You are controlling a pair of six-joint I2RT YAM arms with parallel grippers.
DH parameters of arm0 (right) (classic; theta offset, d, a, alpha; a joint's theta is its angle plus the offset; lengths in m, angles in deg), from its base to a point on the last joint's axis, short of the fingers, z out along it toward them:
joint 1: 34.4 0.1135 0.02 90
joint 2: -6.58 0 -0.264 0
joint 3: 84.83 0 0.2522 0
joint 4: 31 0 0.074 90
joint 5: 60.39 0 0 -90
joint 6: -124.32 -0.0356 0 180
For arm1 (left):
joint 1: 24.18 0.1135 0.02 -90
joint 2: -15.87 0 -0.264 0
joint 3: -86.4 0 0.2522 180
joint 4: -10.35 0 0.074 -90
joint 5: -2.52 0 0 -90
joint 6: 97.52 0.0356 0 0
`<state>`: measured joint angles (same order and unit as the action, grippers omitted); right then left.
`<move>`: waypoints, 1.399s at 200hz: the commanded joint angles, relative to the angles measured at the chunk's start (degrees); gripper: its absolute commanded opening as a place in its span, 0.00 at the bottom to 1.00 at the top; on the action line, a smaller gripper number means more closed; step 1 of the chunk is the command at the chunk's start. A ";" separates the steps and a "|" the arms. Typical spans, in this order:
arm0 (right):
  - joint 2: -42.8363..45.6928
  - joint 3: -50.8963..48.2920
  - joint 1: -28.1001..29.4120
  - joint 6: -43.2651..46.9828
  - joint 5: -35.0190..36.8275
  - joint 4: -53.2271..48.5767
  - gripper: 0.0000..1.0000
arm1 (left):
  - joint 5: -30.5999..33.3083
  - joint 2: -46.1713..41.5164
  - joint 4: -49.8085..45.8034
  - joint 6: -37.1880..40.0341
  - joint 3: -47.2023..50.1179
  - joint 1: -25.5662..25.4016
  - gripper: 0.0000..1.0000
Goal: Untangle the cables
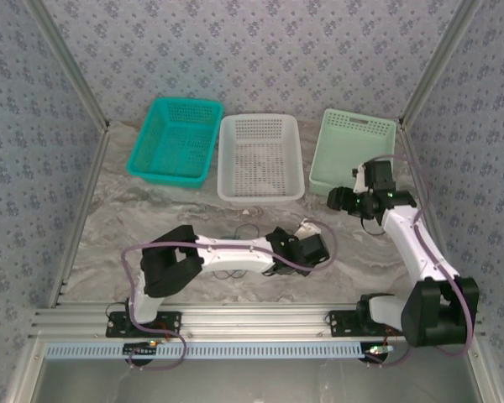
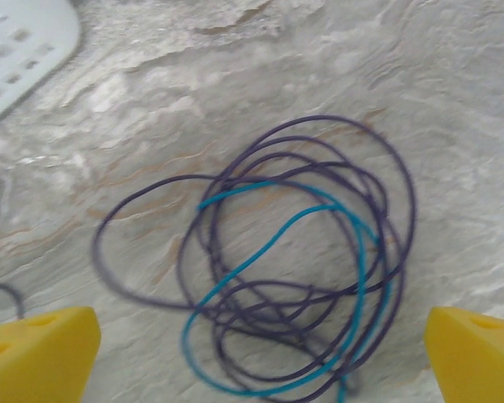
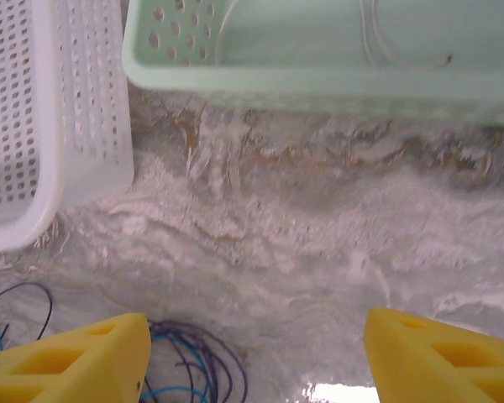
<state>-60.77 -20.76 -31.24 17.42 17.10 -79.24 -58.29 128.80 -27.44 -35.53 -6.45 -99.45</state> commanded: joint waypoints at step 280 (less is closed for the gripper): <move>-5.74 -10.51 33.65 -5.63 11.42 9.85 0.51 | -14.36 -55.86 13.58 -15.22 40.13 23.18 0.99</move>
<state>-65.42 -31.06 1.68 12.67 28.97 -71.89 -73.74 74.07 -12.91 -49.72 32.78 -76.65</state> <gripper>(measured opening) 0.515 0.994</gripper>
